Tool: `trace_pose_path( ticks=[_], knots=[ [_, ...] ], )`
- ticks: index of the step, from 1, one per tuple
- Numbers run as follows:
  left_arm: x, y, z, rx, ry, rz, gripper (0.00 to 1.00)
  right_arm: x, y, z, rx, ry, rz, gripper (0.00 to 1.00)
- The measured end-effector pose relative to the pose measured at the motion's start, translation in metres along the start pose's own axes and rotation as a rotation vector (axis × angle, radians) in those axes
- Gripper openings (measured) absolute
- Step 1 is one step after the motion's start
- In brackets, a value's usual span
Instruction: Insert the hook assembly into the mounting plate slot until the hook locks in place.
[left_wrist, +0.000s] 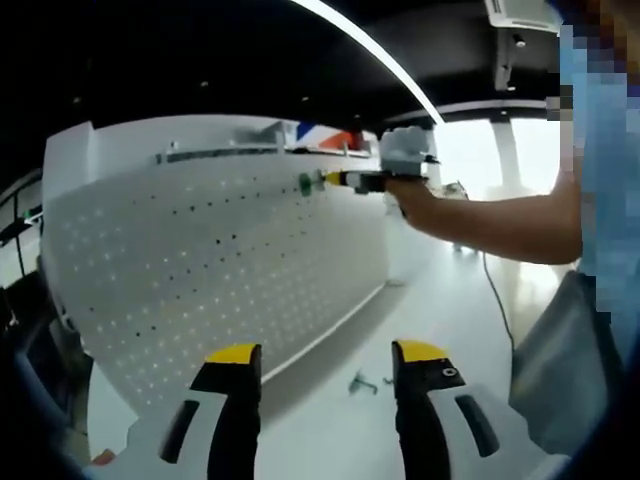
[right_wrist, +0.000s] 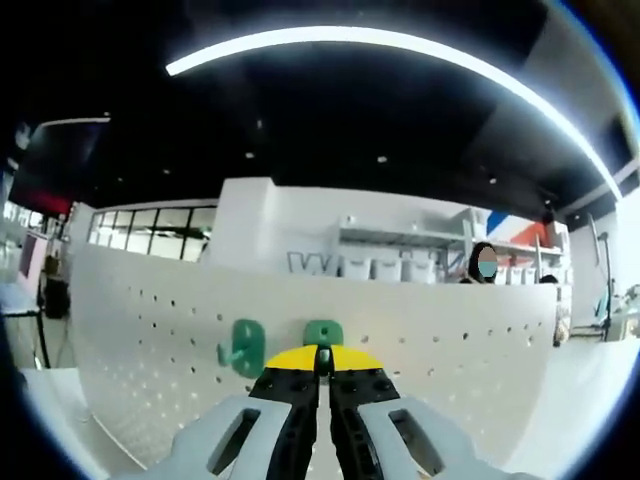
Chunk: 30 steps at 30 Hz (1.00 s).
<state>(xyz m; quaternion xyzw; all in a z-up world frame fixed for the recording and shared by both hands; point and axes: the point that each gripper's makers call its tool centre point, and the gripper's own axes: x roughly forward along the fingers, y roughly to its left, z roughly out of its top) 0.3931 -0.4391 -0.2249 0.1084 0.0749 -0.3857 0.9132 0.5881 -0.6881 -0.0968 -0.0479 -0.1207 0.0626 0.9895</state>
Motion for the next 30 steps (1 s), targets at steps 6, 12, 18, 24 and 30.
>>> trace_pose_path(
  ticks=[6,12,18,24,30],
  knots=[
    [0.0,0.0,-0.001,-0.002,0.001,0.001,0.54,0.002,-0.001,-0.001,-0.007,-0.004,-0.002,0.0],
    [0.0,0.001,-0.001,-0.003,0.0,0.004,0.53,0.003,0.0,-0.007,-0.012,-0.001,-0.006,0.0],
    [-0.001,0.001,-0.003,-0.006,0.004,0.008,0.53,0.003,0.0,-0.006,-0.026,-0.004,-0.006,0.0],
    [-0.001,0.0,-0.003,-0.007,0.002,0.01,0.53,0.003,0.001,-0.009,-0.058,0.014,-0.004,0.01],
    [-0.001,-0.001,-0.001,-0.006,-0.002,0.015,0.53,0.0,-0.002,-0.016,-0.055,0.05,-0.011,0.06]
  ],
)
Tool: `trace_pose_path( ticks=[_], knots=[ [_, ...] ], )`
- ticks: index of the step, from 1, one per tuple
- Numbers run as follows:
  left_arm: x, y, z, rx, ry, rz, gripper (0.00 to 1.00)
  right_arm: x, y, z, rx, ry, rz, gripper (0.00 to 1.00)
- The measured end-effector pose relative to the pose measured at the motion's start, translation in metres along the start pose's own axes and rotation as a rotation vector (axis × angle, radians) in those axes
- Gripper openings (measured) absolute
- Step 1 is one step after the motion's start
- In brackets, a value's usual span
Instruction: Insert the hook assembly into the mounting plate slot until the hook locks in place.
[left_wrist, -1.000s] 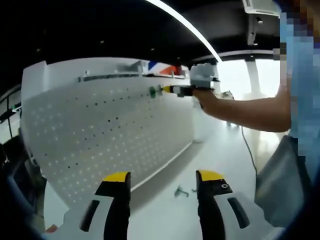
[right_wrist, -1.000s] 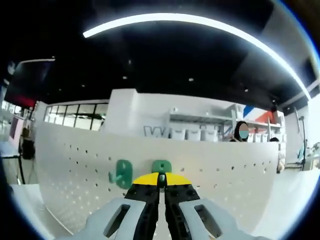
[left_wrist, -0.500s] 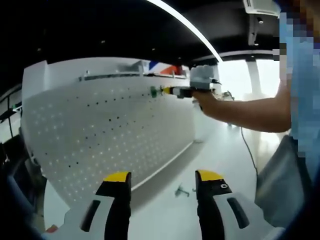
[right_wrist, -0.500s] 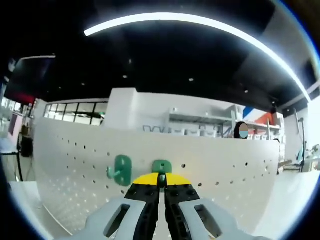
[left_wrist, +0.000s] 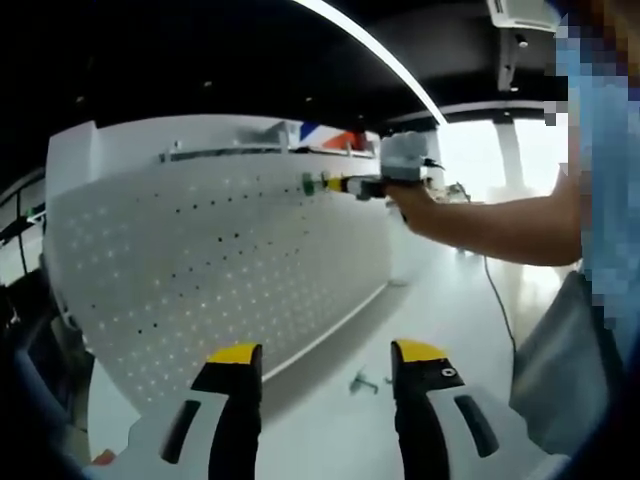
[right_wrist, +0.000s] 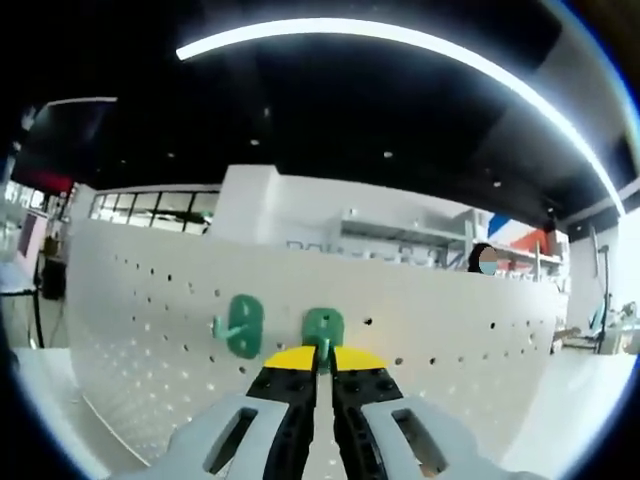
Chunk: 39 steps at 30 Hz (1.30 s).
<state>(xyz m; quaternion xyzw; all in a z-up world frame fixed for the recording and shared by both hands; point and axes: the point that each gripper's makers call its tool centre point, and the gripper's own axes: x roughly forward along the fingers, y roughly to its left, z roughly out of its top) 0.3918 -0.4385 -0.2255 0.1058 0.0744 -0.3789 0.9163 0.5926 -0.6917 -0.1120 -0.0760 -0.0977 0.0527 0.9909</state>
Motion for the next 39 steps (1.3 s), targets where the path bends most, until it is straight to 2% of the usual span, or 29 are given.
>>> trace_pose_path(
  ticks=[13,18,21,25,30,39],
  knots=[
    [0.001,-0.001,0.001,0.006,-0.002,-0.002,0.54,-0.011,-0.006,-0.006,-0.007,0.01,0.0,0.19],
    [0.0,-0.002,0.001,0.007,-0.001,-0.005,0.54,-0.019,-0.007,-0.01,-0.001,0.01,0.005,0.29],
    [0.0,-0.002,0.0,0.007,0.002,-0.006,0.53,-0.025,-0.004,-0.013,-0.008,0.024,0.022,0.31],
    [-0.001,-0.004,0.001,0.008,0.0,-0.009,0.53,-0.03,0.001,-0.018,-0.006,0.03,0.048,0.39],
    [0.0,-0.007,-0.001,0.011,0.005,-0.016,0.53,-0.038,0.006,-0.02,-0.007,0.035,0.08,0.44],
    [0.003,-0.012,0.001,0.023,0.009,-0.026,0.53,-0.058,0.017,-0.028,-0.021,0.056,0.132,0.45]
  ],
)
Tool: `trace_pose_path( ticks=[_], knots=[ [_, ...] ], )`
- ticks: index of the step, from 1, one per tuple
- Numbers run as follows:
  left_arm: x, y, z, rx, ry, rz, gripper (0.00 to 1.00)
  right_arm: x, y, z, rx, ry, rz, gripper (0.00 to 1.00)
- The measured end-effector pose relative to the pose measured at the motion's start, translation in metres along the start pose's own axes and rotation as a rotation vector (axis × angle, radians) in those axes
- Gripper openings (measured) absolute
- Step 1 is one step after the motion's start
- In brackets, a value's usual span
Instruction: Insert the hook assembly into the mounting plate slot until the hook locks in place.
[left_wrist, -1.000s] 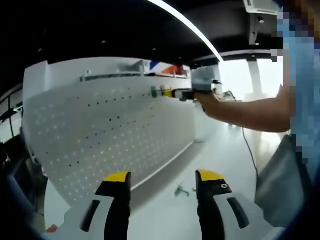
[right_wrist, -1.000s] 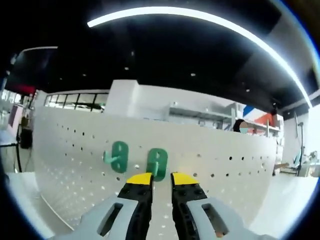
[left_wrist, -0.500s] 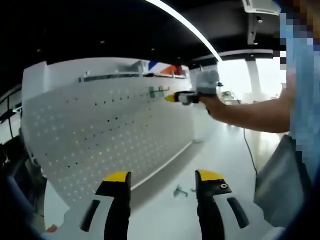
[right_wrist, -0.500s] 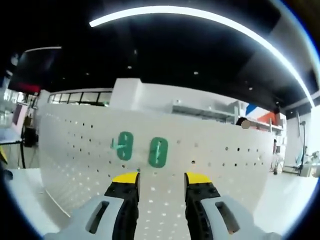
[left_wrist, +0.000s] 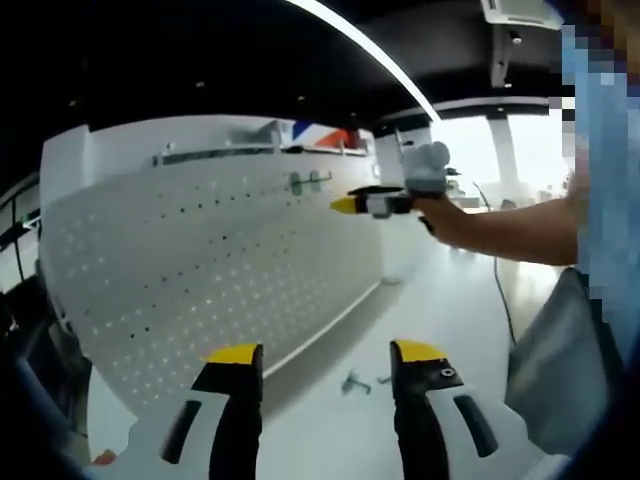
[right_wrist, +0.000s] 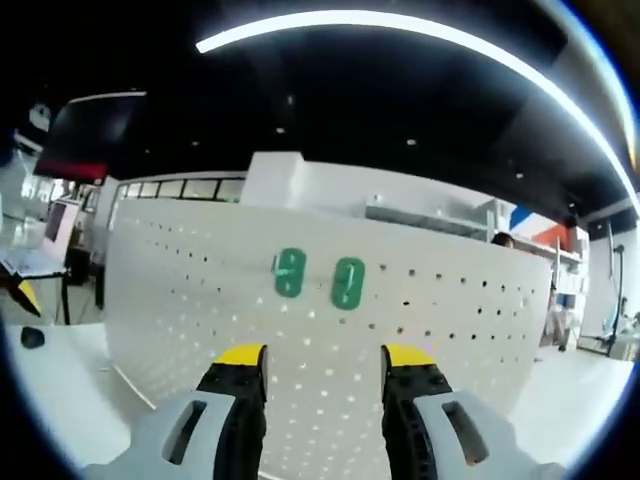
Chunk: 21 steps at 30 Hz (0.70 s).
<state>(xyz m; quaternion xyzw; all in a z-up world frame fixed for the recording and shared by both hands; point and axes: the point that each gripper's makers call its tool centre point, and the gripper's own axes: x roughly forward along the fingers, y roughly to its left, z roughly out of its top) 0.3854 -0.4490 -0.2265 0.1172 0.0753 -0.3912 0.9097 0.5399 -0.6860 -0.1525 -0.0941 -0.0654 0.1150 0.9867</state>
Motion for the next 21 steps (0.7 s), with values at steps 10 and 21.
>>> trace_pose_path(
  ticks=[10,21],
  knots=[
    [0.007,-0.002,-0.006,-0.001,0.019,-0.007,0.52,-0.023,0.013,-0.007,0.0,0.018,0.039,0.46],
    [0.024,-0.008,-0.025,0.005,0.065,-0.04,0.5,-0.043,0.024,-0.012,-0.009,0.032,0.069,0.46]
  ],
)
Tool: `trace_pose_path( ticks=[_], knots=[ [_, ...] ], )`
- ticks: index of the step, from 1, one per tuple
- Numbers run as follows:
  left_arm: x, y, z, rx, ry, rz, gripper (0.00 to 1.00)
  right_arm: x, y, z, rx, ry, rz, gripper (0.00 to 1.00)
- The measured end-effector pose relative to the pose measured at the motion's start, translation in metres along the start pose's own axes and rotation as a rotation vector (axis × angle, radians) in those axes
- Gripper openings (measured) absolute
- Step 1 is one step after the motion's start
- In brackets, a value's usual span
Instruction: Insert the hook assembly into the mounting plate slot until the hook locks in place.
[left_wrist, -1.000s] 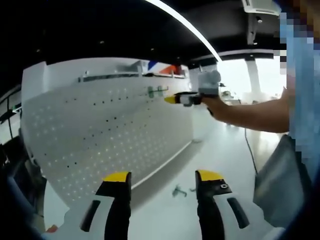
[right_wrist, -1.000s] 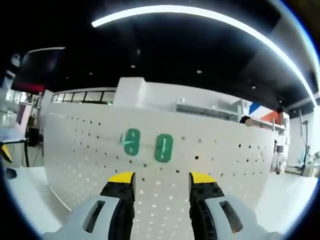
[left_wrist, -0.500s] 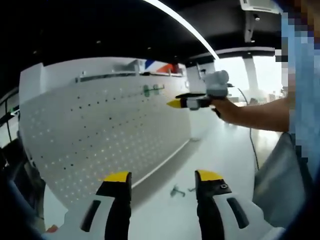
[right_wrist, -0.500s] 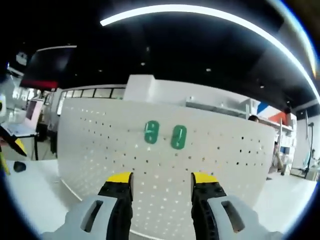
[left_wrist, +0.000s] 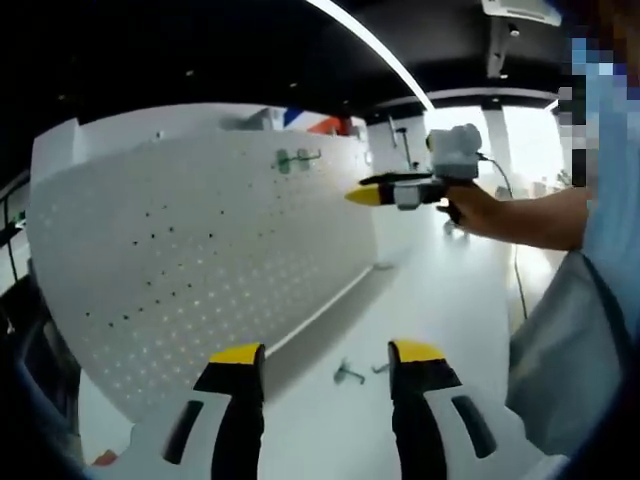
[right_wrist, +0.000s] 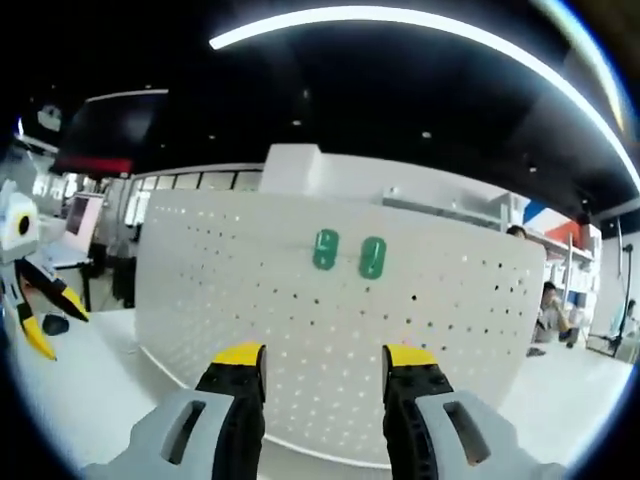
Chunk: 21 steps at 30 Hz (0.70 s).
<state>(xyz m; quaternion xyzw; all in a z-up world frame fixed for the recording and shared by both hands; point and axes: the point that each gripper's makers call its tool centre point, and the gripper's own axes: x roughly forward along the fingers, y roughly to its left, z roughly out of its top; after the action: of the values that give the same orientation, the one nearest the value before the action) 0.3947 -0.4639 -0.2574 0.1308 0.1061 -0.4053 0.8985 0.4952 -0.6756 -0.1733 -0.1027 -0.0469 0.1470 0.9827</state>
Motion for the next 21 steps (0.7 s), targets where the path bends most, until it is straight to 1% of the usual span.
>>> trace_pose_path(
  ticks=[4,12,17,19,21],
  knots=[
    [0.012,0.0,-0.017,-0.007,0.038,-0.02,0.49,-0.003,0.0,0.001,-0.003,-0.002,0.0,0.46],
    [0.033,-0.002,-0.034,-0.027,0.06,-0.058,0.45,-0.007,-0.003,0.002,-0.009,-0.002,-0.009,0.46],
    [0.044,-0.003,-0.044,-0.026,0.085,-0.081,0.43,-0.008,-0.003,0.003,-0.014,-0.002,-0.008,0.46],
    [0.052,-0.003,-0.051,-0.033,0.1,-0.094,0.42,-0.008,-0.002,0.003,-0.018,-0.001,-0.003,0.46],
    [0.056,-0.003,-0.055,-0.038,0.106,-0.099,0.41,-0.008,-0.001,0.002,-0.017,0.0,-0.002,0.46]
  ],
)
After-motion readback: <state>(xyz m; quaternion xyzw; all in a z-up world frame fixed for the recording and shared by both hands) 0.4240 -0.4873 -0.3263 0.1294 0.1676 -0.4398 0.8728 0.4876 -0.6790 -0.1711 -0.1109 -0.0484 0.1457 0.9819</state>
